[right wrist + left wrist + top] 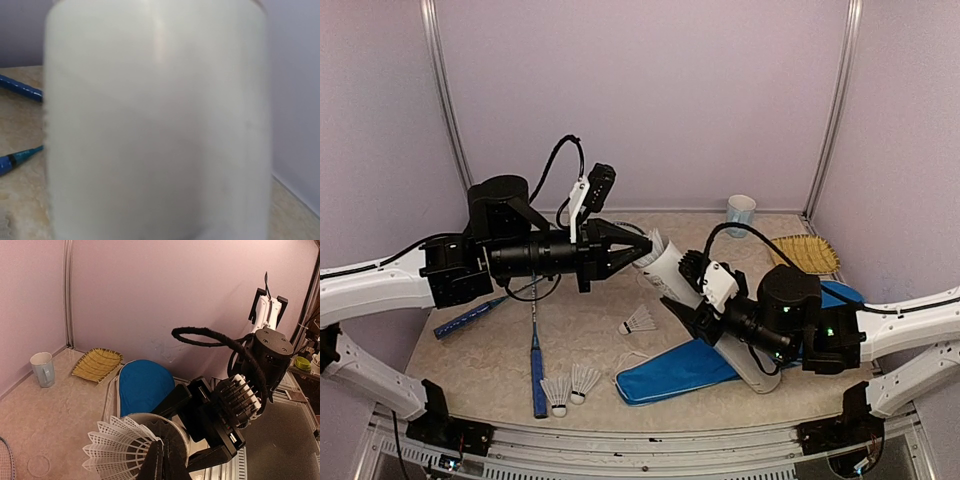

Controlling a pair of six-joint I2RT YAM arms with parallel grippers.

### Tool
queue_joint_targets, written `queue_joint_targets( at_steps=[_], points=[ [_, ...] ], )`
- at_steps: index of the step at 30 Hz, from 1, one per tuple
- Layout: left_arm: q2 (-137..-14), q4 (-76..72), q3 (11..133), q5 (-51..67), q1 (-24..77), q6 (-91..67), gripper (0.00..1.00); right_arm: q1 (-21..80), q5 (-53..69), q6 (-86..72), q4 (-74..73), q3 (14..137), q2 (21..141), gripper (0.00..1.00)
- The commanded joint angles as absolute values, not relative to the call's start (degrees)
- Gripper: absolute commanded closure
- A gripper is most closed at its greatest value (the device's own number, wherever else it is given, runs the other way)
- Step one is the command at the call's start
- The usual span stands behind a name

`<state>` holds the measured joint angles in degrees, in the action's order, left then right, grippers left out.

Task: Pack up the badminton gear

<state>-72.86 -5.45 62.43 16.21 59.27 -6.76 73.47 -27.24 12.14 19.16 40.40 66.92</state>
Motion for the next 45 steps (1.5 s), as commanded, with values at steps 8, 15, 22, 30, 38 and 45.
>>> queue_joint_targets(
  at_steps=[8, 15, 22, 30, 38, 45],
  points=[
    [-68.4, -2.6, 64.4, 16.6, 58.6, -4.4, 0.46, 73.1, -23.5, 14.8, 19.8, 39.5, 63.2, 0.70],
    [-68.2, 5.7, 64.4, 14.2, 54.2, -4.5, 0.40, 73.1, -19.2, 16.8, 14.4, 39.3, 59.1, 0.70],
    [-70.9, 12.1, 66.6, 16.0, 55.3, -3.2, 0.39, 73.1, -15.6, 19.2, 5.3, 43.7, 59.3, 0.70],
    [-76.7, 14.9, 69.2, 15.2, 57.5, -2.4, 0.39, 73.1, -14.2, 20.1, 1.2, 47.3, 61.5, 0.70],
    [-86.7, 17.4, 75.0, 11.6, 61.2, -1.8, 0.39, 73.2, -13.2, 20.2, 1.7, 48.7, 62.5, 0.70],
    [-82.6, 12.2, 73.1, 14.6, 61.3, -0.5, 0.32, 73.2, -16.2, 18.8, 1.5, 47.2, 61.4, 0.70]
  ],
)
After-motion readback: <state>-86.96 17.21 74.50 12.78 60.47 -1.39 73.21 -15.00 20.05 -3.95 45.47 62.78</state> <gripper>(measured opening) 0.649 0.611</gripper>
